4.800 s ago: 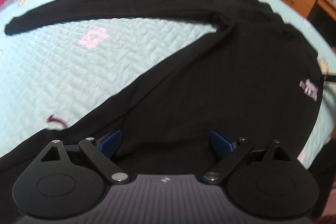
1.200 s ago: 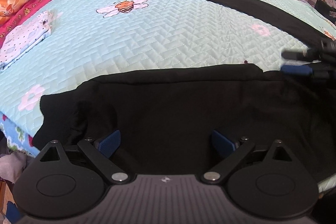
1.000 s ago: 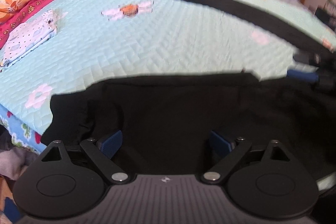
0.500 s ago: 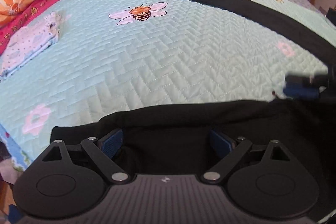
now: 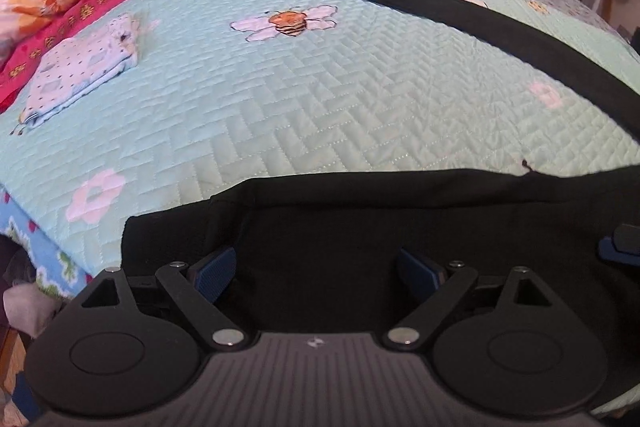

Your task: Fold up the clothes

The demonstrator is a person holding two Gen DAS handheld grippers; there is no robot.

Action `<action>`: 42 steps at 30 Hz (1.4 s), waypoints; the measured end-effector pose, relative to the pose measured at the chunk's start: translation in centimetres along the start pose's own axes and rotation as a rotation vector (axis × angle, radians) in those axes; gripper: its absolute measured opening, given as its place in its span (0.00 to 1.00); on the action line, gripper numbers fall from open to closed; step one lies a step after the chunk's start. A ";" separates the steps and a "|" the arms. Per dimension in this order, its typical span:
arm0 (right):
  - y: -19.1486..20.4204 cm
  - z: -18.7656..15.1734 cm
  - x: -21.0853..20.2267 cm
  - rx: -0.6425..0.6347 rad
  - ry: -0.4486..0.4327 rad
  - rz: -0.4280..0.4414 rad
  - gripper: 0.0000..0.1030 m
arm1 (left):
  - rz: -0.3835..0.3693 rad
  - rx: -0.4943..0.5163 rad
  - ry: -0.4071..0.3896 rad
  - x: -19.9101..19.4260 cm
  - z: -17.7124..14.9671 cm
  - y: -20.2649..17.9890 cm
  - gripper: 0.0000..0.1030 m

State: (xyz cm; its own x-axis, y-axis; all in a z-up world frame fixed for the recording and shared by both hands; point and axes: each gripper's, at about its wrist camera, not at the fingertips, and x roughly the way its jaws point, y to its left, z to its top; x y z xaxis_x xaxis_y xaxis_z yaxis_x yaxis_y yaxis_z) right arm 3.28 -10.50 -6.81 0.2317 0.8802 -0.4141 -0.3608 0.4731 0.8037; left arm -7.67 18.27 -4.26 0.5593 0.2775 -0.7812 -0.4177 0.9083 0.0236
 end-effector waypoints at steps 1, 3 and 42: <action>0.3 0.0 -0.6 -0.002 -0.016 0.006 0.40 | 0.006 -0.001 -0.003 -0.4 -0.1 0.0 0.87; 1.0 -0.3 -2.3 -0.043 -0.052 0.017 0.43 | 0.010 -0.007 -0.014 -1.2 -0.2 0.2 0.87; -9.0 -4.9 -24.8 0.014 -0.540 -0.591 0.39 | -0.261 0.236 0.044 0.4 -1.4 -11.2 0.94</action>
